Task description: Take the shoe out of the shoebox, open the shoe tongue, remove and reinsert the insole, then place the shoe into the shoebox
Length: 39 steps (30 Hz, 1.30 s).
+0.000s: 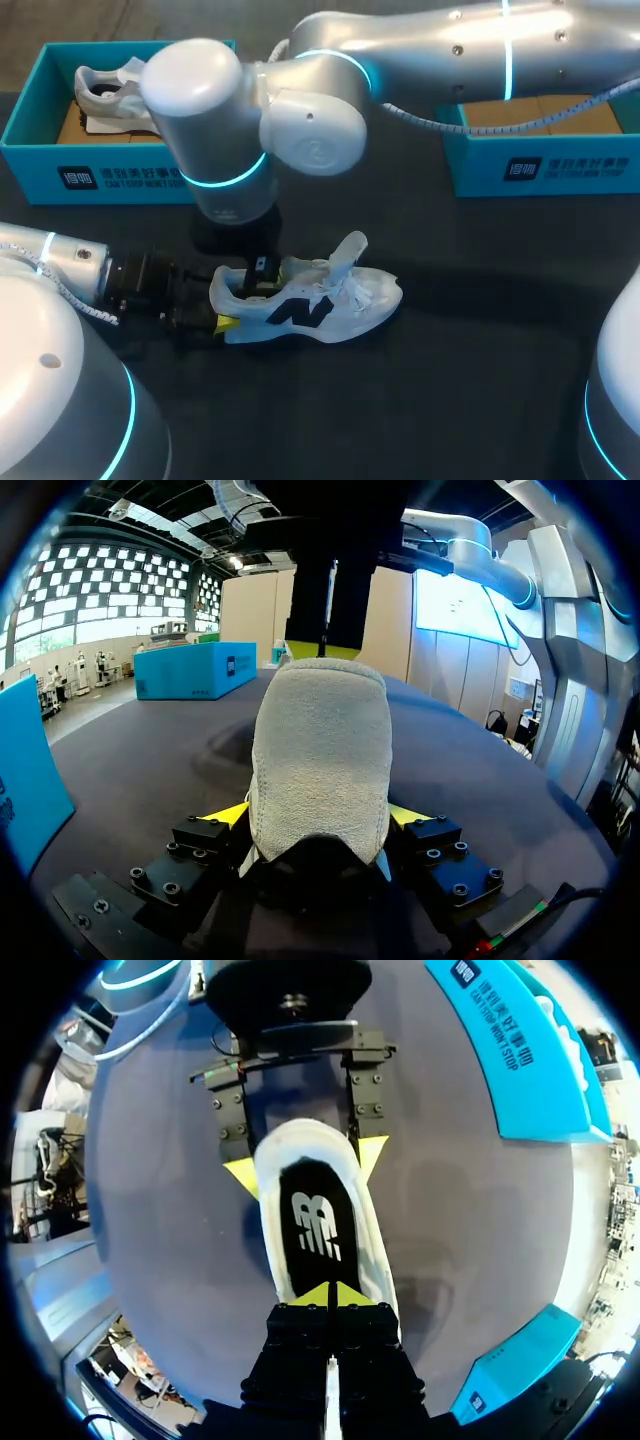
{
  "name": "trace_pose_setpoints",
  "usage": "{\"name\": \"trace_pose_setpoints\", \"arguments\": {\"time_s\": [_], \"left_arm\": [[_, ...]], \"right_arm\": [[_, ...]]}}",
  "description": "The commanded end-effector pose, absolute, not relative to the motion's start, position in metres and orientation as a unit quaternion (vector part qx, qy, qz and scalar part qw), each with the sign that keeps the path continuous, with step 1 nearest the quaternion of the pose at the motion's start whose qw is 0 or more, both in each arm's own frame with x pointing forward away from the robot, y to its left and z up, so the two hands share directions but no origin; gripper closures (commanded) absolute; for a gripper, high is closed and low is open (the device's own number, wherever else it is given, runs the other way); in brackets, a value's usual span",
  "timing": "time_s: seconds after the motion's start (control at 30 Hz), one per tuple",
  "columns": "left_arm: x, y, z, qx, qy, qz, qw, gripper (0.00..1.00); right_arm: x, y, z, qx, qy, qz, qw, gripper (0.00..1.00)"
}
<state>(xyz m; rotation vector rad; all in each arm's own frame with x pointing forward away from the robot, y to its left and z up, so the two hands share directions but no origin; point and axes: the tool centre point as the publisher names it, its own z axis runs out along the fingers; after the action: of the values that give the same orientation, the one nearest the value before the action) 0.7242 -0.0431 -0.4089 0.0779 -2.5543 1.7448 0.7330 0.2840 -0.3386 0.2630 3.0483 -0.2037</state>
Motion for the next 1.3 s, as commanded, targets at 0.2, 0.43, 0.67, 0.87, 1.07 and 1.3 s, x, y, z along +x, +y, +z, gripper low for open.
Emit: {"name": "trace_pose_setpoints", "arguments": {"time_s": [0.2,0.43,0.67,0.87,1.07,1.3], "left_arm": [[0.727,-0.044,-0.413,0.025,-0.826,0.563,0.024,1.00],[0.727,-0.044,-0.413,0.025,-0.826,0.563,0.024,1.00],[0.727,-0.044,-0.413,0.025,-0.826,0.563,0.024,1.00],[0.727,-0.044,-0.413,0.025,-0.826,0.563,0.024,1.00],[0.727,-0.044,-0.413,0.025,-0.826,0.563,0.024,1.00],[0.727,-0.044,-0.413,0.025,-0.826,0.563,0.024,1.00]], "right_arm": [[0.735,0.270,-0.352,0.079,0.994,-0.074,0.022,1.00],[0.727,0.264,-0.357,0.092,0.993,-0.071,0.013,1.00],[0.730,0.265,-0.365,0.095,0.992,-0.072,0.029,1.00],[0.738,0.265,-0.364,0.110,0.989,-0.063,0.072,1.00],[0.742,0.270,-0.363,0.107,0.990,-0.055,0.081,1.00],[0.740,0.276,-0.370,0.089,0.992,-0.056,0.073,1.00]]}}
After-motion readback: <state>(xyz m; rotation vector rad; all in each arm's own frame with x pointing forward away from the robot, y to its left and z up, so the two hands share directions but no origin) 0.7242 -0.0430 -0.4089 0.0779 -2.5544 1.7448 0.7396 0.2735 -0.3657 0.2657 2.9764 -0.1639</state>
